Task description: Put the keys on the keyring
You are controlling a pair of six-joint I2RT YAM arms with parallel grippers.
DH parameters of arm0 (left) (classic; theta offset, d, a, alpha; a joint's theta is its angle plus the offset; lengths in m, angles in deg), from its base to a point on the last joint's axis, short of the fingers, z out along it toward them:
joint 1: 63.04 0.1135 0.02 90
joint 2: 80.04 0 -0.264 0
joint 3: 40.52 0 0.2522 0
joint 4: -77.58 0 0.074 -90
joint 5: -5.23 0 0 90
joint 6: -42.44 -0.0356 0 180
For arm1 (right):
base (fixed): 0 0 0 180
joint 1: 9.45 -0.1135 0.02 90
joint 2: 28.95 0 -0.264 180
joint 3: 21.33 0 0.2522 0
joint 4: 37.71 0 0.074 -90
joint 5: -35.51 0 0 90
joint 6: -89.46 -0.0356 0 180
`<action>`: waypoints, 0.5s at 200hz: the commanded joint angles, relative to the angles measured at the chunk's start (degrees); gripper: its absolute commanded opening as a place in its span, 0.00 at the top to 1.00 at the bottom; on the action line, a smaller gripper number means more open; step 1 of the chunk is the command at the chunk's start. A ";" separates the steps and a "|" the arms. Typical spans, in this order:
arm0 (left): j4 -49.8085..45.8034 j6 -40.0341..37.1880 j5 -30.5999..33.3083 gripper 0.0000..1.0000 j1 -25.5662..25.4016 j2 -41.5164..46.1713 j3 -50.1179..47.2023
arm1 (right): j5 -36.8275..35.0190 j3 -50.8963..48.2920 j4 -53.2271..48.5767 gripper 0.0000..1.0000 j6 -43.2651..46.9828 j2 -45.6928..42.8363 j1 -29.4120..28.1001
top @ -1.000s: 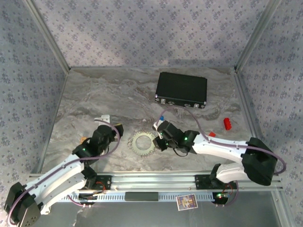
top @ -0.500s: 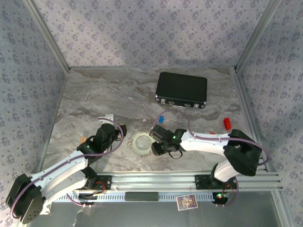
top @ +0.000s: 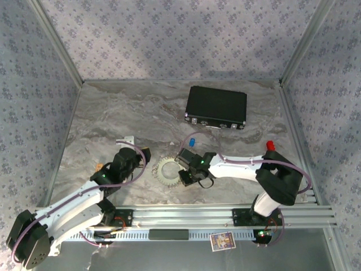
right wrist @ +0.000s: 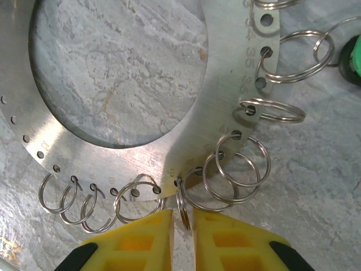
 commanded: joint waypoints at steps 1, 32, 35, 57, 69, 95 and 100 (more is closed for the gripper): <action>0.63 0.49 0.63 0.38 0.33 0.46 0.12 | -0.01 1.20 0.31 0.84 0.47 0.91 0.41; 0.47 0.48 0.74 0.39 0.36 0.62 0.20 | 0.33 1.79 0.35 0.81 0.86 1.83 0.50; 0.47 0.47 0.68 0.39 0.37 0.68 0.18 | 0.34 1.90 0.38 0.81 0.94 1.94 0.55; 0.19 0.47 0.84 0.39 0.32 0.86 0.20 | 0.33 2.29 0.41 0.82 1.22 2.32 0.50; 0.12 0.38 0.93 0.39 0.32 0.93 0.18 | 0.23 2.38 0.17 0.85 1.41 2.36 0.51; -0.23 0.25 1.05 0.39 0.35 1.20 0.30 | -0.49 2.19 -0.33 0.96 1.56 1.00 0.37; -0.30 0.16 1.16 0.39 0.32 1.28 0.38 | -0.60 2.25 -0.51 0.98 1.80 0.62 0.28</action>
